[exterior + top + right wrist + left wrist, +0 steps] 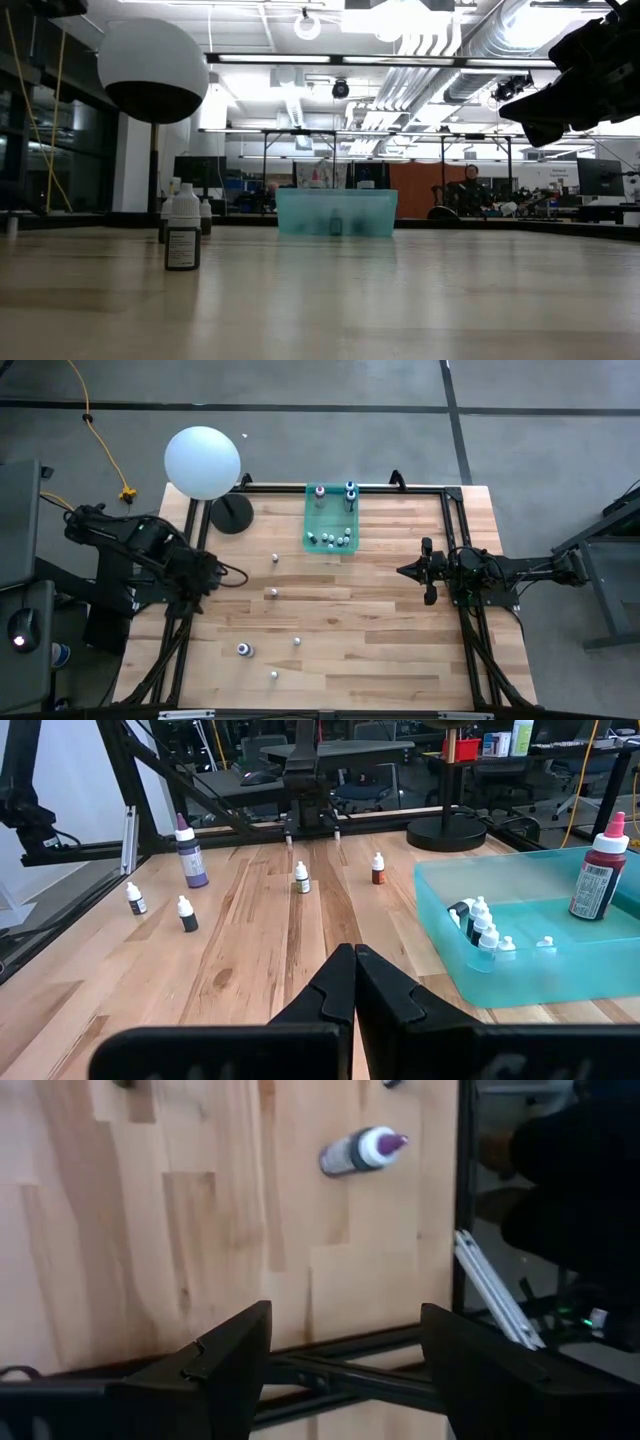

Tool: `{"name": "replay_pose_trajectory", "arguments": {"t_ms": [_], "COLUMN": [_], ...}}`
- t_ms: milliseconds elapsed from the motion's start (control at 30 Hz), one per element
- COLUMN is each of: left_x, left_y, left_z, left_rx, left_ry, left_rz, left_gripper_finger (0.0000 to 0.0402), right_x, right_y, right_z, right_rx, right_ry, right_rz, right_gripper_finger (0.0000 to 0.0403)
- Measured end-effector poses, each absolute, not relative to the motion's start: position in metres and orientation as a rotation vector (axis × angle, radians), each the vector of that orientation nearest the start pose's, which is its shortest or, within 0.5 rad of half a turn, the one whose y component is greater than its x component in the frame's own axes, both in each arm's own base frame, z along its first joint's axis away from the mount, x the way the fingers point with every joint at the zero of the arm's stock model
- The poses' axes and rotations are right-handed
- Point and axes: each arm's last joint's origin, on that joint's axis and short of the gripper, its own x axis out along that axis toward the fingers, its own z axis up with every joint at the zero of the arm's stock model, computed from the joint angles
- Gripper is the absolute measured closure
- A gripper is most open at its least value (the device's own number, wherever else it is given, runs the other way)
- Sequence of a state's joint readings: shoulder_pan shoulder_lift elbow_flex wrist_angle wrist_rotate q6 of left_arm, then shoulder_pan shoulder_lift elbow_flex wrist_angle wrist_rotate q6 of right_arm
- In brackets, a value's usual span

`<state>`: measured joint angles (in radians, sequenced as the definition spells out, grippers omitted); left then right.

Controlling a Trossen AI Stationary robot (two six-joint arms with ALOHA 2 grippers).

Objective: Pick & Place food coloring
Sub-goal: Put the large violet food coloring bottle into the light blue bin

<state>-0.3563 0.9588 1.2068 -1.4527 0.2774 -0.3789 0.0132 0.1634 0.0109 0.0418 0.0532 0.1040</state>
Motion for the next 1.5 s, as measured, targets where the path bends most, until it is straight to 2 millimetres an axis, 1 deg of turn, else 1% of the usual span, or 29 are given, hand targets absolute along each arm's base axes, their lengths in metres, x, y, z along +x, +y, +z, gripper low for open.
{"name": "replay_pose_trajectory", "arguments": {"t_ms": [67,200,367,533,633,900,1133,1333,1500], "left_x": [0.114,0.122,0.132,0.14,0.144,0.163,0.176,0.184,0.185], "left_y": [-0.054,-0.063,-0.076,-0.088,-0.095,-0.108,-0.123,-0.134,-0.147], "left_z": [0.348,0.347,0.343,0.331,0.324,0.314,0.304,0.294,0.288], "left_rx": [-0.278,-0.249,-0.073,0.076,0.149,0.42,0.556,0.684,0.724], "left_ry": [1.32,1.307,1.256,1.197,1.174,1.018,0.961,0.97,0.965], "left_rz": [-0.324,-0.382,-0.517,-0.748,-0.828,-0.998,-1.065,-1.0,-1.021], "left_gripper_finger": [0.0153,0.0153,0.0153,0.0153,0.0154,0.0154,0.0154,0.0154,0.0154], "right_x": [0.107,0.107,0.107,0.107,0.107,0.107,0.107,0.107,0.107], "right_y": [0.0,0.0,0.0,0.0,0.0,0.0,0.0,0.0,0.0], "right_z": [0.158,0.158,0.158,0.158,0.158,0.158,0.158,0.158,0.158], "right_rx": [0.1,0.1,0.1,0.1,0.1,0.1,0.1,0.1,0.1], "right_ry": [0.109,0.109,0.109,0.109,0.109,0.109,0.109,0.109,0.109], "right_rz": [-0.046,-0.046,-0.046,-0.046,-0.046,-0.046,-0.046,-0.046,-0.046], "right_gripper_finger": [0.0402,0.0402,0.0402,0.0402,0.0402,0.0402,0.0402,0.0402,0.0402]}}
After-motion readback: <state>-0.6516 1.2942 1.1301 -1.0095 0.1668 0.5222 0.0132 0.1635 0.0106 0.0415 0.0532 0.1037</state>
